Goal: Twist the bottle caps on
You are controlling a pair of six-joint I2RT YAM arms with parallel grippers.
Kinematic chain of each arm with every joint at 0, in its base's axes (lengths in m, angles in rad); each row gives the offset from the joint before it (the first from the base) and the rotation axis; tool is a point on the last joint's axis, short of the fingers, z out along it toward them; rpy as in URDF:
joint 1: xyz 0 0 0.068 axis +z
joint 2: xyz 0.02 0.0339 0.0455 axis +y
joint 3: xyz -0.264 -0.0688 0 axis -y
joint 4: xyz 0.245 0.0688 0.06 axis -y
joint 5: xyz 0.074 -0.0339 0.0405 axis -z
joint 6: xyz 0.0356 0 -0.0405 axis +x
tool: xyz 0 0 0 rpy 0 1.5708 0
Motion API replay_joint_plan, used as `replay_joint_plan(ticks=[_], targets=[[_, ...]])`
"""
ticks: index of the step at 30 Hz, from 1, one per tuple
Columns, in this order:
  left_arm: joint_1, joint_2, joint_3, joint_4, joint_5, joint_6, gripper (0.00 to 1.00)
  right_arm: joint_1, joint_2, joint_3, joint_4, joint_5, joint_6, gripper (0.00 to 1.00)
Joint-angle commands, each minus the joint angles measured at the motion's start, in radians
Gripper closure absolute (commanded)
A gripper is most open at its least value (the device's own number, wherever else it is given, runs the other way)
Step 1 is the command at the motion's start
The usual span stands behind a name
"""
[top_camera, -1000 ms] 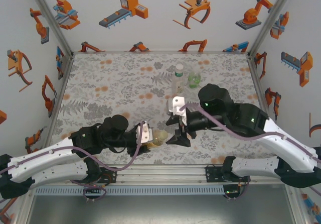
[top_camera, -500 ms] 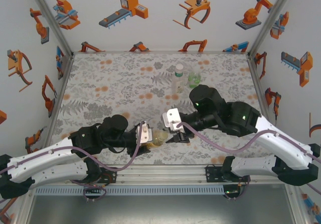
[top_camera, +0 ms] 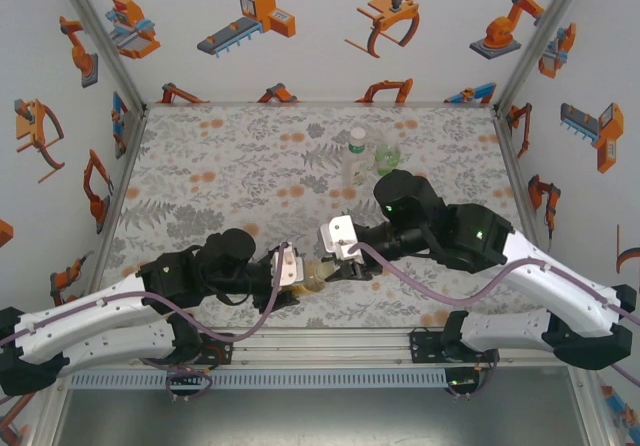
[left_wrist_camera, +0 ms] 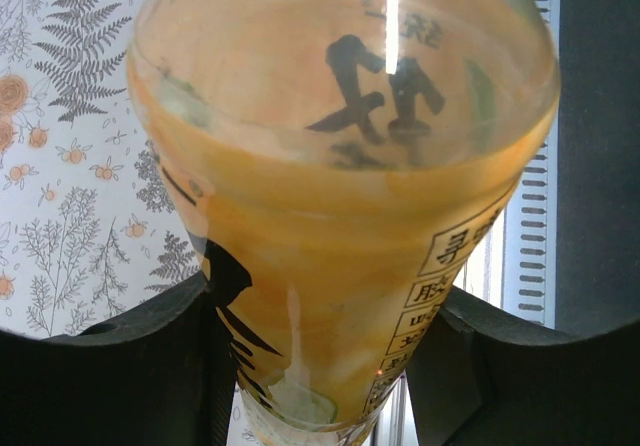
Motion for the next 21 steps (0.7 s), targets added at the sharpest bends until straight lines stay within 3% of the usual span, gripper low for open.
replay_joint_plan(ticks=[1, 5, 7, 11, 16, 21], targets=[[-0.005, -0.021, 0.010, 0.031, 0.011, -0.014, 1.00, 0.008, -0.006, -0.029, 0.061, 0.002, 0.063, 0.76], [-0.005, -0.021, 0.010, 0.036, 0.003, -0.016, 1.00, 0.008, -0.012, -0.047, 0.100, 0.059, 0.209, 0.93], [-0.005, -0.021, 0.004, 0.042, -0.013, -0.020, 1.00, 0.009, -0.010, -0.058, 0.128, 0.158, 0.382, 1.00], [-0.005, -0.020, -0.001, 0.052, -0.075, -0.026, 1.00, 0.009, 0.006, -0.075, 0.139, 0.331, 0.821, 1.00], [-0.005, -0.014, 0.001, 0.058, -0.107, -0.023, 1.00, 0.008, 0.044, -0.063, 0.038, 0.401, 1.360, 1.00], [-0.005, -0.007, -0.002, 0.067, -0.117, -0.024, 1.00, 0.008, 0.032, -0.097, -0.051, 0.501, 1.736, 1.00]])
